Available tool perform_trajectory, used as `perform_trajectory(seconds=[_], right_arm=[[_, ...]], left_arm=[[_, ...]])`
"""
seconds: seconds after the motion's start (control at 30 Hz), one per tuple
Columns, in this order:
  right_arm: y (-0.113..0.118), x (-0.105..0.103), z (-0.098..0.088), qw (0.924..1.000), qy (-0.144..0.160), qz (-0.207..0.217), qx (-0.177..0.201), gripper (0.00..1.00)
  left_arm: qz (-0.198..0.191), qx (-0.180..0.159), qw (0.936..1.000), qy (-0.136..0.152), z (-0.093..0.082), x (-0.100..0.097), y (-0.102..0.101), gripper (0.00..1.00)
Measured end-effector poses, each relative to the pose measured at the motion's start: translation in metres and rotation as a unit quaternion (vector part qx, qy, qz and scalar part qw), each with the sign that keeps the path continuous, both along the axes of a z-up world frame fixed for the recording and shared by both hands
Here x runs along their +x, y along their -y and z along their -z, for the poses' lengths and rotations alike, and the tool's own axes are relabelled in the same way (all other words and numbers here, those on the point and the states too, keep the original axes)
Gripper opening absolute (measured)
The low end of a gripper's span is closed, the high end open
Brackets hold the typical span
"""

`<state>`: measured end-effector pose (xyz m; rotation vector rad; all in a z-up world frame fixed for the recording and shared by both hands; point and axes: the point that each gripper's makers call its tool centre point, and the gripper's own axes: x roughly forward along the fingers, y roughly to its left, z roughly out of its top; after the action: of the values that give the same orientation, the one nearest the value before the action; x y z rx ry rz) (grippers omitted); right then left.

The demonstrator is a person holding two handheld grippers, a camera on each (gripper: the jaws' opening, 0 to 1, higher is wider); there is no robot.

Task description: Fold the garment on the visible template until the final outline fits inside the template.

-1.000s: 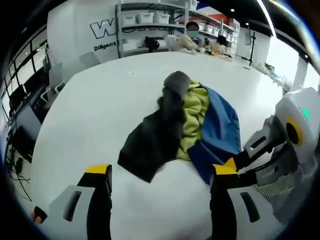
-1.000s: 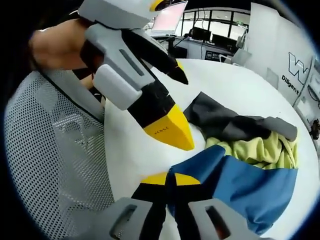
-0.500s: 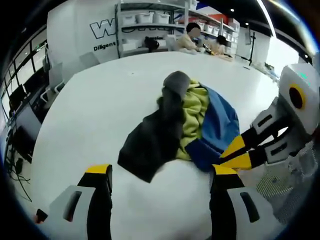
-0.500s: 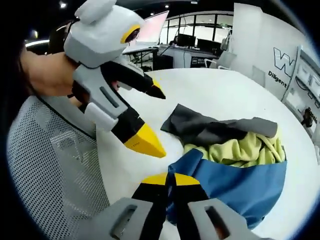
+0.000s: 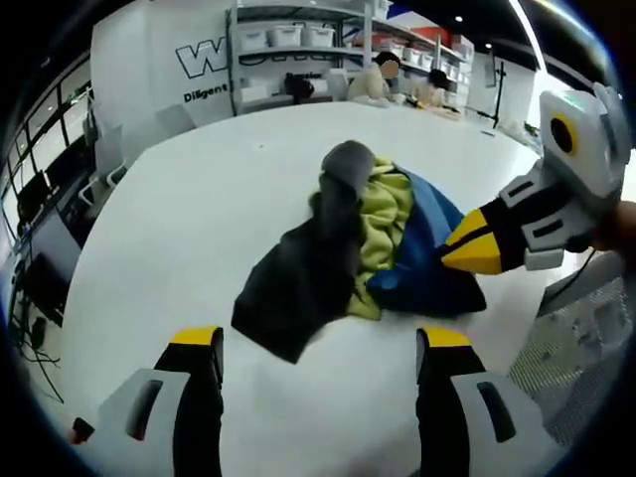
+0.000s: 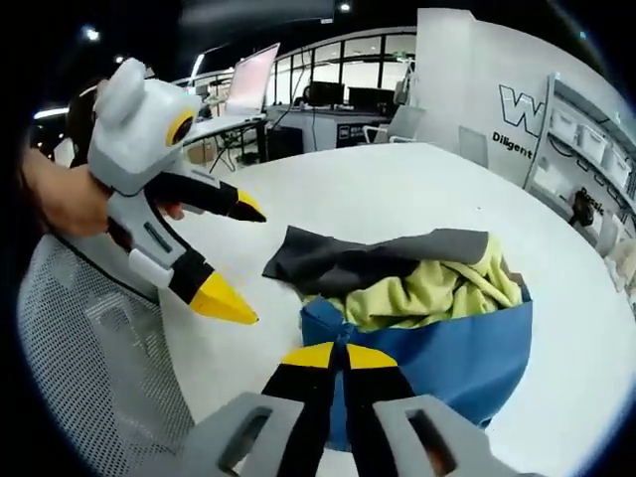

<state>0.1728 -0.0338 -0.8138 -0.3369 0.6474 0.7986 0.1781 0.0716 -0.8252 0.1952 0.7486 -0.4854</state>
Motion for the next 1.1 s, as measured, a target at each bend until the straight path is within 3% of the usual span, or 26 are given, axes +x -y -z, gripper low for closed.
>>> perform_trajectory(seconds=[0.77, 1.0, 1.1], right_arm=[[0.083, 0.042, -0.027, 0.9926, 0.035, 0.115, 0.018, 0.00], [0.105, 0.053, -0.034, 0.9887, 0.045, 0.142, 0.021, 0.00], [0.116, 0.058, -0.038, 0.9861, 0.051, 0.157, 0.023, 0.00]], left_arm=[[0.006, 0.000, 1.0000, 0.003, 0.000, -0.001, 0.003, 0.70], [0.001, -0.003, 1.0000, 0.007, -0.001, 0.001, 0.002, 0.75], [-0.013, -0.012, 0.9995, 0.026, -0.009, 0.007, -0.001, 0.79]])
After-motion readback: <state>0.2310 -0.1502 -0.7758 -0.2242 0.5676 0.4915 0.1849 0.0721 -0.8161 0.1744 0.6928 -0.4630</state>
